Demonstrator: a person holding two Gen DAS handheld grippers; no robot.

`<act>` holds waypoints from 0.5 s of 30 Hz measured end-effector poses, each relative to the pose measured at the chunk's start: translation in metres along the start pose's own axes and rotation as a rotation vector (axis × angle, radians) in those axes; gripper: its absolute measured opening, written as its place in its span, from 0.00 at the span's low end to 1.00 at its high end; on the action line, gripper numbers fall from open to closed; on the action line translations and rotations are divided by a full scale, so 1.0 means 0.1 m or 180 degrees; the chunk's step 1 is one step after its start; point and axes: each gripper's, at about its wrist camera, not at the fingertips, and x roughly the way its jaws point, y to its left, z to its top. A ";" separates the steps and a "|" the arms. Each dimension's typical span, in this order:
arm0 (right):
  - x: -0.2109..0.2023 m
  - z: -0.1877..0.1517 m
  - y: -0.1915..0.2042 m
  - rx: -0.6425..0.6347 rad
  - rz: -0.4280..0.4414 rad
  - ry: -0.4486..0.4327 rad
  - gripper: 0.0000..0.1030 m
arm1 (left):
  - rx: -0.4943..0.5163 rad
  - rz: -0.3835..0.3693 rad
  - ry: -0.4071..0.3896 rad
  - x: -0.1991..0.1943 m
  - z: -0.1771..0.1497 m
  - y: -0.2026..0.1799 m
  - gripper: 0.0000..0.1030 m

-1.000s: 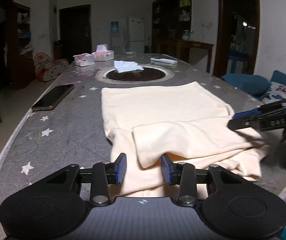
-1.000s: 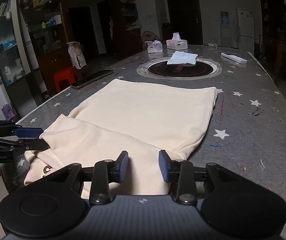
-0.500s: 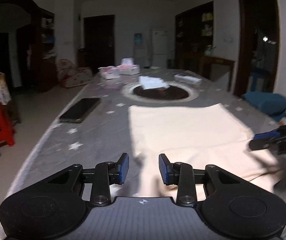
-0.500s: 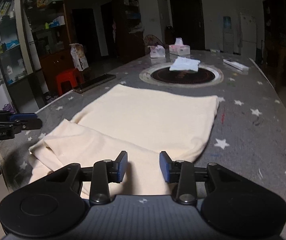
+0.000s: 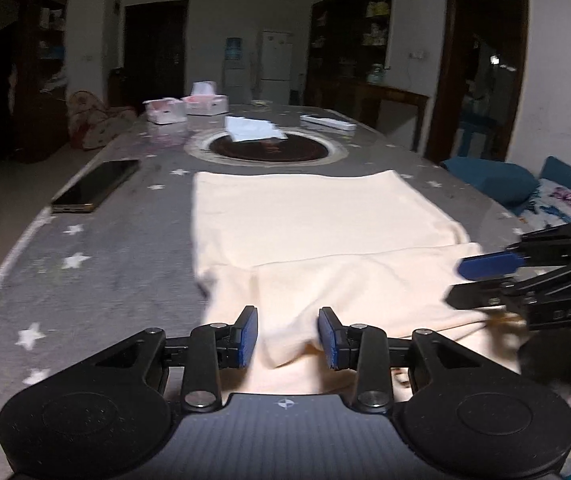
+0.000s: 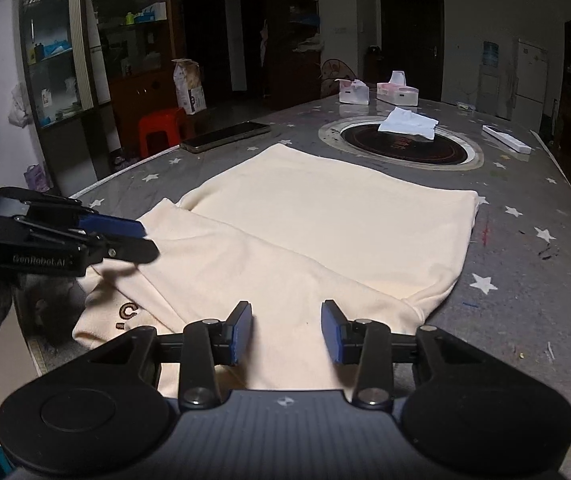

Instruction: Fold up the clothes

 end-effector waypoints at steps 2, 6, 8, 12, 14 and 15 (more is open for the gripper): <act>-0.03 -0.01 -0.01 0.0013 -0.0004 -0.0010 0.38 | -0.0035 0.0036 -0.0020 -0.03 0.01 0.05 0.37; -0.07 0.06 0.05 -0.0072 0.0058 -0.0042 0.38 | -0.0035 0.0078 -0.0119 -0.14 0.04 0.06 0.37; -0.08 0.11 0.09 -0.0138 0.0107 -0.0062 0.38 | -0.0091 0.0125 -0.0174 -0.19 0.05 0.09 0.37; 0.04 0.34 0.35 -0.0521 0.0367 -0.0114 0.36 | -0.0244 0.0305 -0.0247 -0.29 0.08 0.21 0.39; 0.14 0.44 0.48 -0.0677 0.0462 -0.0129 0.35 | -0.0305 0.0353 -0.0261 -0.33 0.07 0.27 0.39; 0.20 0.49 0.54 -0.0738 0.0496 -0.0132 0.35 | -0.0321 0.0368 -0.0268 -0.35 0.06 0.29 0.40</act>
